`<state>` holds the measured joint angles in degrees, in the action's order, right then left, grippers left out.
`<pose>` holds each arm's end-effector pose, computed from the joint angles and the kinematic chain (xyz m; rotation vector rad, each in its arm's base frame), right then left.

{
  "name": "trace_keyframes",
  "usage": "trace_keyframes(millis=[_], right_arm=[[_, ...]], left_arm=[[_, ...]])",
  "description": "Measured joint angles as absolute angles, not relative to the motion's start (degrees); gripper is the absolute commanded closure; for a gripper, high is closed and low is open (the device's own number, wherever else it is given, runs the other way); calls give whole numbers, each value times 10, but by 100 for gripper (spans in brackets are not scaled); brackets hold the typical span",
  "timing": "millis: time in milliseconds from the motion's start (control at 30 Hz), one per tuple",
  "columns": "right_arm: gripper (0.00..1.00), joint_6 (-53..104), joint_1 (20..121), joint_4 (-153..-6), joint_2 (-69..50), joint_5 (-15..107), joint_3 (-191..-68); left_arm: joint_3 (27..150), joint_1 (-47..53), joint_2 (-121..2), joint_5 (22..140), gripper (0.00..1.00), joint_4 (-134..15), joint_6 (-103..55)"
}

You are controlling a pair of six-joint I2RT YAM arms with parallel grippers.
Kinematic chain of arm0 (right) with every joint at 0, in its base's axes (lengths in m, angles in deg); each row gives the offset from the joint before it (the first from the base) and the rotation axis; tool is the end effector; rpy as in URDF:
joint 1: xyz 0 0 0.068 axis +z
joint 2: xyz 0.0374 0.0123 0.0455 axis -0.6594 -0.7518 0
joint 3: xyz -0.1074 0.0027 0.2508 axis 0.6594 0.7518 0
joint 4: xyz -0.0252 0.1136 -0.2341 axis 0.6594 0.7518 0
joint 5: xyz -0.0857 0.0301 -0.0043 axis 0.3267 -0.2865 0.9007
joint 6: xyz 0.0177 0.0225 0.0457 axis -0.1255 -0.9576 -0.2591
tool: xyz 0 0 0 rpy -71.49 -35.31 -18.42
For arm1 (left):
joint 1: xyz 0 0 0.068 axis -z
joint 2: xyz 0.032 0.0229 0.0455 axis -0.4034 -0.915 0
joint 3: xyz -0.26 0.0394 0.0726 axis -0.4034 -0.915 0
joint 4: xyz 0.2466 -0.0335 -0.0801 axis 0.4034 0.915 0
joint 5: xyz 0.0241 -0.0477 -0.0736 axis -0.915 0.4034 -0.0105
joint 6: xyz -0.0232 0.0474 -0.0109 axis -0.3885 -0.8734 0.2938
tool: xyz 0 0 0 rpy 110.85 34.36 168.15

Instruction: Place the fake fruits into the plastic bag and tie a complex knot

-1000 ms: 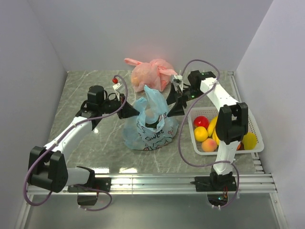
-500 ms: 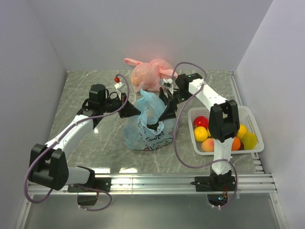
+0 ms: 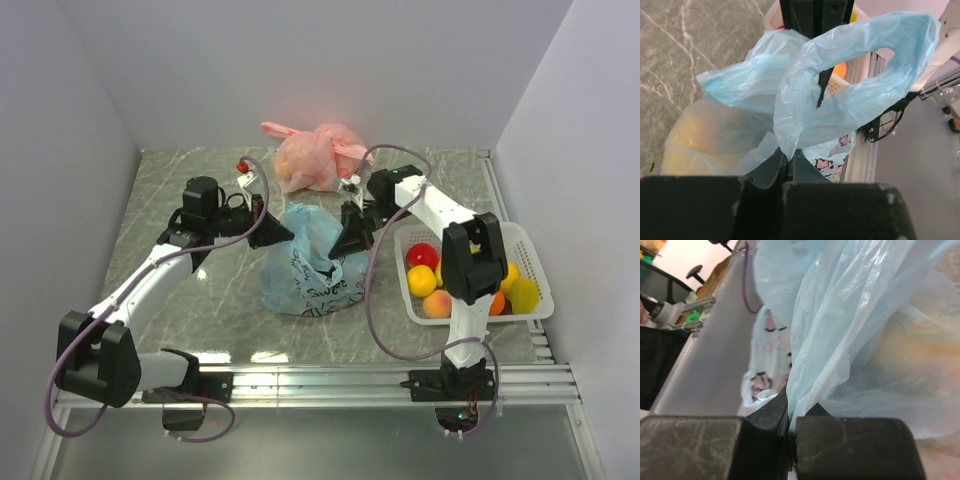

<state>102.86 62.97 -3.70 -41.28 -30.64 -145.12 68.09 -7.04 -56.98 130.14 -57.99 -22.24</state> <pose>0.3233 0.1669 0.2443 -1.3825 1.5060 1.7328 0.2597 -0.1095 0.3010 0.7527 1.8156 -1.3000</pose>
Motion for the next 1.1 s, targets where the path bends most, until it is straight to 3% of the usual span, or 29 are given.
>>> trace_keyframes(millis=[200,333,533,767,1100], right_arm=[[100,906,635,-61,-349,-292,-1437],[100,528,640,-351,-255,-156,-1329],[100,279,645,-571,-193,-5,-1292],[100,306,726,-658,-90,158,-1179],[100,483,746,-599,-85,88,-1187]], left_arm=[[685,-65,-541,1301,100,-539,-270],[685,-64,-541,1299,99,-531,-274],[685,-61,-539,1296,100,-529,-273],[690,-53,-524,1303,100,-511,-296],[783,3,-605,1305,100,-358,-446]])
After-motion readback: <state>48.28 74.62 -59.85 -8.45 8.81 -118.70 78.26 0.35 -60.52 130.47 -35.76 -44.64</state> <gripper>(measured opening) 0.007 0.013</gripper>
